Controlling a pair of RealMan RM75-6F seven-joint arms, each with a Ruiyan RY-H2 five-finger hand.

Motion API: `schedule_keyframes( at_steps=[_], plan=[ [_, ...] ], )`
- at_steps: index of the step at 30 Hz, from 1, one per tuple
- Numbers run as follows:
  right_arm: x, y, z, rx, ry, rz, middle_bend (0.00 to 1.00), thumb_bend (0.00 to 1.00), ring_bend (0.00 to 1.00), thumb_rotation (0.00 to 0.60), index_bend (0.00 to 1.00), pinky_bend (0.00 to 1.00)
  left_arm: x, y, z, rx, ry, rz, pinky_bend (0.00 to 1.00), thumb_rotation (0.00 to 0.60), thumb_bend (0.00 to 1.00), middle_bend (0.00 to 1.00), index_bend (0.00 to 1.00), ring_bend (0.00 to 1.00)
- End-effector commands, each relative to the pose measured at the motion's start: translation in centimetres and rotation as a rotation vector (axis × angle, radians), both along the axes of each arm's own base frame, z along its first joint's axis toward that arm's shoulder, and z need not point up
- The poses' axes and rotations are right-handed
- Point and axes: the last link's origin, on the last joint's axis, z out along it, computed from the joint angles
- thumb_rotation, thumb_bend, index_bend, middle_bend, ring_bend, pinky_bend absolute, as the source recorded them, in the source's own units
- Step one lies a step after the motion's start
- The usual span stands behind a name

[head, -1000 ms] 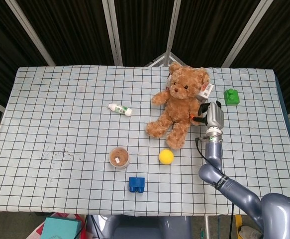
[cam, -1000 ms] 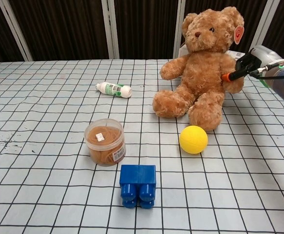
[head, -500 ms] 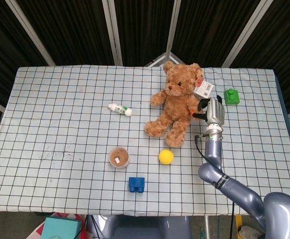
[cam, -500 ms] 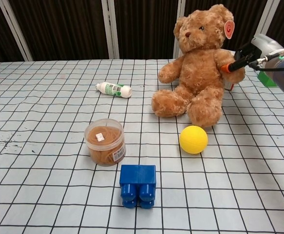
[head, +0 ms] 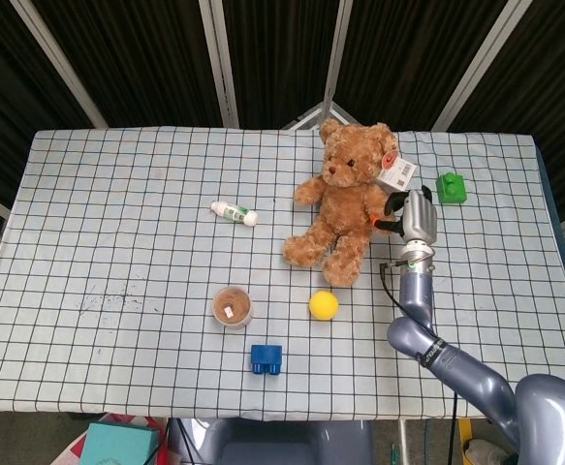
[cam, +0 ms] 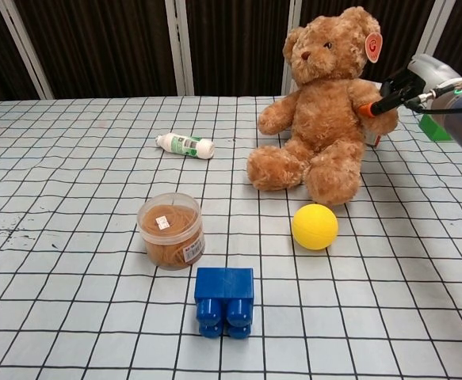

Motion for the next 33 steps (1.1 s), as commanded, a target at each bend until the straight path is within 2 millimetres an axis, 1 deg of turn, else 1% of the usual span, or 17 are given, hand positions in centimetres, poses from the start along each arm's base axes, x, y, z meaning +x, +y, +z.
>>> schedule_keyframes(
  at_steps=[1, 2, 5, 9, 13, 17, 21, 24, 25, 27, 29, 33],
  plan=[
    [-0.4, 0.2, -0.2, 0.038, 0.042, -0.003, 0.51, 0.42, 0.42, 0.600, 0.54, 0.02, 0.0, 0.0, 0.0, 0.002, -0.002, -0.001, 0.14, 0.600, 0.17, 0.06, 0.22, 0.01],
    [-0.5, 0.3, -0.2, 0.053, 0.050, -0.004, 0.46, 0.38, 0.39, 0.600, 0.47, 0.01, 0.0, -0.1, 0.1, 0.002, -0.002, -0.001, 0.14, 0.600, 0.17, 0.06, 0.22, 0.01],
    [-0.8, 0.4, -0.1, 0.102, 0.075, 0.002, 0.36, 0.35, 0.34, 0.600, 0.36, 0.00, -0.1, -0.1, 0.1, 0.004, -0.004, 0.000, 0.14, 0.600, 0.17, 0.06, 0.22, 0.01],
    [-0.8, 0.8, 0.5, 0.148, 0.111, 0.008, 0.30, 0.35, 0.28, 0.600, 0.28, 0.00, -0.1, 0.0, 0.1, 0.000, -0.005, 0.000, 0.14, 0.600, 0.17, 0.06, 0.22, 0.01],
    [-1.0, 1.6, 1.2, 0.207, 0.124, 0.001, 0.21, 0.35, 0.19, 0.600, 0.17, 0.00, 0.0, 0.0, 0.1, -0.001, -0.006, 0.000, 0.14, 0.600, 0.17, 0.06, 0.22, 0.01],
    [-1.3, 2.8, 2.6, 0.257, 0.150, -0.010, 0.15, 0.35, 0.13, 0.600, 0.07, 0.00, 0.0, -0.1, 0.1, 0.000, -0.009, -0.004, 0.14, 0.600, 0.17, 0.06, 0.22, 0.01],
    [-1.2, 4.2, 4.3, 0.275, 0.118, -0.010, 0.14, 0.35, 0.12, 0.600, 0.05, 0.00, 0.1, -0.1, 0.2, -0.001, -0.012, -0.008, 0.14, 0.600, 0.17, 0.06, 0.22, 0.01],
    [-1.1, 5.7, 6.3, 0.265, 0.082, 0.000, 0.14, 0.35, 0.12, 0.600, 0.04, 0.00, 0.1, -0.2, 0.1, -0.003, -0.014, -0.013, 0.14, 0.600, 0.17, 0.06, 0.22, 0.01],
    [-1.1, 6.4, 7.3, 0.261, 0.071, 0.004, 0.14, 0.35, 0.13, 0.600, 0.04, 0.00, 0.2, -0.2, 0.1, -0.004, -0.014, -0.014, 0.14, 0.600, 0.17, 0.06, 0.22, 0.01],
    [-1.2, 7.5, 8.4, 0.262, 0.056, 0.009, 0.16, 0.35, 0.15, 0.600, 0.04, 0.00, 0.2, -0.3, 0.1, -0.006, -0.014, -0.015, 0.14, 0.600, 0.17, 0.06, 0.22, 0.01],
    [-1.5, 8.7, 10.0, 0.252, 0.041, 0.003, 0.21, 0.35, 0.18, 0.600, 0.04, 0.00, 0.2, -0.3, 0.0, -0.007, -0.015, -0.017, 0.14, 0.600, 0.17, 0.06, 0.22, 0.01],
    [-2.9, 11.2, 12.3, 0.255, 0.029, -0.032, 0.22, 0.35, 0.19, 0.600, 0.05, 0.00, 0.3, -0.3, 0.1, -0.007, -0.017, -0.020, 0.14, 0.600, 0.17, 0.06, 0.22, 0.01]
  ],
)
